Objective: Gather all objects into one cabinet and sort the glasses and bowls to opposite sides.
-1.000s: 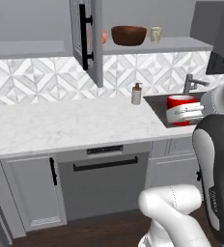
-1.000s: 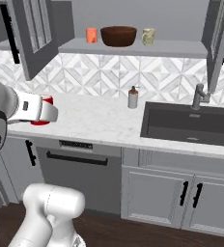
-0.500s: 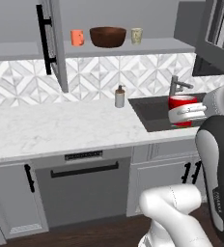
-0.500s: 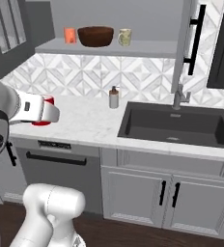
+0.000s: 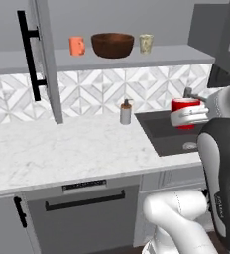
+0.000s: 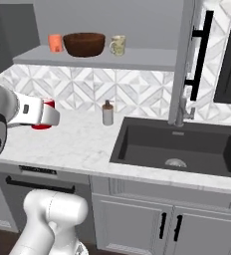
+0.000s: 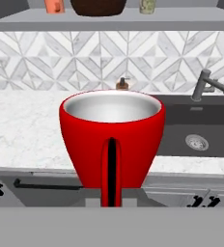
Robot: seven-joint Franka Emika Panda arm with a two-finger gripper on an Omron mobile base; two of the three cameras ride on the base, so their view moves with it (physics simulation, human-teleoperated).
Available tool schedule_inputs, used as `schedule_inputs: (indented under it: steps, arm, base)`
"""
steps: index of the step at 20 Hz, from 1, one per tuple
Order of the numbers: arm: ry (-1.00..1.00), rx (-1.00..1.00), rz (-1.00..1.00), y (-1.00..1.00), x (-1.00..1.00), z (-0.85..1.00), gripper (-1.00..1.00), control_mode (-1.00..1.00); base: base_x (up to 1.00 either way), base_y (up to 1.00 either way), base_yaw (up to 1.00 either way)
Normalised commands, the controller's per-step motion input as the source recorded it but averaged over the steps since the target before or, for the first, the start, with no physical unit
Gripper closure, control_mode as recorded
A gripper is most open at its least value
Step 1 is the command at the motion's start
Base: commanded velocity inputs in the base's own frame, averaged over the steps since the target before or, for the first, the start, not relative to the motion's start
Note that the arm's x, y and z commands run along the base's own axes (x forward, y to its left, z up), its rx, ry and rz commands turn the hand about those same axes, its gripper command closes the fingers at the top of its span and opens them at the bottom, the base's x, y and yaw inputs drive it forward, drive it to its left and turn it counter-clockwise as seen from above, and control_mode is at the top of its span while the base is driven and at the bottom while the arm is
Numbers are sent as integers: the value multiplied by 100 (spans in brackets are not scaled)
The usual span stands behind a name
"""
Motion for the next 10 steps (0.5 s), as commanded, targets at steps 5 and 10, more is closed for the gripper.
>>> schedule_inputs:
  steps: [5, 10]
  arm:
    - [0, 0, 0, 0, 0, 0, 100, 100]
    - [0, 0, 0, 0, 0, 0, 100, 100]
  base:
    - [33, -45, -2]
    - [31, -5, 0]
